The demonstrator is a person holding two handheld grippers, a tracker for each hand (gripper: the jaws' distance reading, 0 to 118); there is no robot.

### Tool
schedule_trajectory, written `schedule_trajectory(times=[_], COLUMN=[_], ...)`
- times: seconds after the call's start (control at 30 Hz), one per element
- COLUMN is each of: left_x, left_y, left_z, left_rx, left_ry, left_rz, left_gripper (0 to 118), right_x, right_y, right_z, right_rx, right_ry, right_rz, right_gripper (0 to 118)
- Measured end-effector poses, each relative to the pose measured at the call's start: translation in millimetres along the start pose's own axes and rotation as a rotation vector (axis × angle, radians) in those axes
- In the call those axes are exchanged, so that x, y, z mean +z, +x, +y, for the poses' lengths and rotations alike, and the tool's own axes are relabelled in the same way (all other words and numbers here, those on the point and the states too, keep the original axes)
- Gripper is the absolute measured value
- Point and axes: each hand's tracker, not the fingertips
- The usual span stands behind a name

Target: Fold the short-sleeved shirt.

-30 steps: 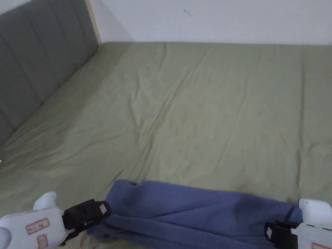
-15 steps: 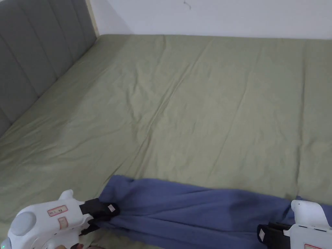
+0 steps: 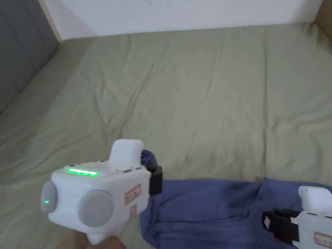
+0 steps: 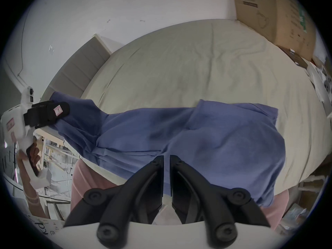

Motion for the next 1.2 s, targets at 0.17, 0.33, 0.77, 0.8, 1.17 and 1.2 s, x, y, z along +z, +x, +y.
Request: schedule_trajectory(times=[0.17,0.33,0.77,0.8,1.17,1.2], left_x=[-58,-115,-48,-50,-129,-128], left_y=[102,136,13,4,43,50], left_z=[-27,-59,-35,-37,-70,-73], left_rx=[-0.385,-0.465,0.302,0.297,0.259,0.271], left_ry=[-0.081,-0.168,-0.074,-0.075,-0.319,-0.322], left_rz=[-0.053,-0.059,-0.315,-0.273,-0.328,-0.338], left_gripper=[8,100,21,3,3,3], right_x=[8,19,23,22,15,16], right_y=[35,65,68,66,54,55], right_z=[-14,-30,-29,-27,-31,-33], right_rx=[-0.073,-0.191,-0.222,-0.216,-0.214,-0.229], right_ry=[-0.009,-0.001,0.029,0.030,0.024,0.023], right_rz=[-0.048,-0.083,-0.060,-0.056,-0.019,-0.011], right_gripper=[8,8,8,8,8,8])
